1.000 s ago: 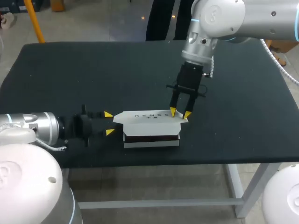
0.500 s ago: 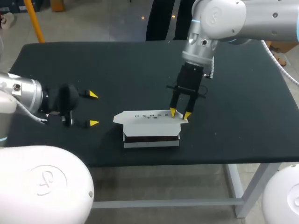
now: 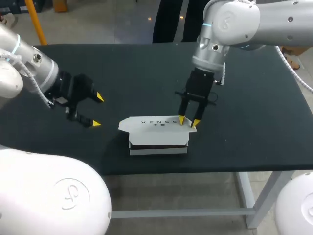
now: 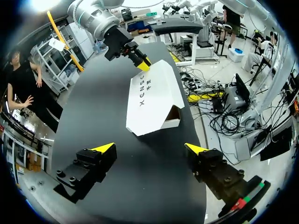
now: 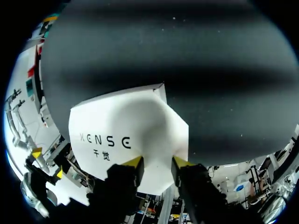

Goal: Assemble the packaging by folding the flat box into shape, placing the metal phone stand inside, and closing the box properly

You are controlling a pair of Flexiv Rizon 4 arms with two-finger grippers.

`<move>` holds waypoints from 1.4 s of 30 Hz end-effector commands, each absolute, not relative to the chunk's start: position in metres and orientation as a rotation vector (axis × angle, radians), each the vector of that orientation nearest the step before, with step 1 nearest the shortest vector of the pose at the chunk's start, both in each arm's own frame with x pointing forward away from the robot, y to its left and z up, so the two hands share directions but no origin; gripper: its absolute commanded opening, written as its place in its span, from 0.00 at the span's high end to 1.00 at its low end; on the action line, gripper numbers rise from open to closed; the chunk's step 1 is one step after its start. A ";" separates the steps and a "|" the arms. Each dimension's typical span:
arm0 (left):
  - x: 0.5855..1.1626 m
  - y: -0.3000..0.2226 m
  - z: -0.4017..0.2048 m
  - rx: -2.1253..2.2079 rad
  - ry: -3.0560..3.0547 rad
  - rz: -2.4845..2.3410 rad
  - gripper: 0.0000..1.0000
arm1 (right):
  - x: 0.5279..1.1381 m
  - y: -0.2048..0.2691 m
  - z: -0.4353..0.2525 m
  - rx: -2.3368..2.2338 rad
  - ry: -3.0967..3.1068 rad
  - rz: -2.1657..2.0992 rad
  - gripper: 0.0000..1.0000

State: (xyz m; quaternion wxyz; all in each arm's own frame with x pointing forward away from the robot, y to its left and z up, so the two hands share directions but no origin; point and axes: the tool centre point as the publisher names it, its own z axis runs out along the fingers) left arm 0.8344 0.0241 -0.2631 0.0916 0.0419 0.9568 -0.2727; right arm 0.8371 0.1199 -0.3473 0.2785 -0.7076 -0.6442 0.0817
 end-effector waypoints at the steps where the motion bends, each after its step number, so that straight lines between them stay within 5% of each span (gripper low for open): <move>1: 0.842 0.010 -0.258 -0.017 3.011 -0.822 0.00 | 0.834 0.119 -0.348 -1.905 -1.727 0.209 0.57; 9: 0.860 -0.018 -0.262 -1.229 2.756 -0.257 0.00 | 0.834 0.118 -0.350 -1.909 -1.721 0.203 0.58; 22: 0.860 -0.018 -0.262 -1.229 2.756 -0.257 0.00 | 0.834 0.117 -0.352 -1.906 -1.719 0.182 0.58; 32: 0.892 -0.045 -0.265 -2.126 2.379 -0.179 0.00 | 0.834 0.116 -0.353 -1.908 -1.713 0.176 0.58; 42: 0.892 -0.045 -0.265 -2.126 2.379 -0.179 0.00 | 0.834 0.118 -0.352 -1.910 -1.717 0.168 0.59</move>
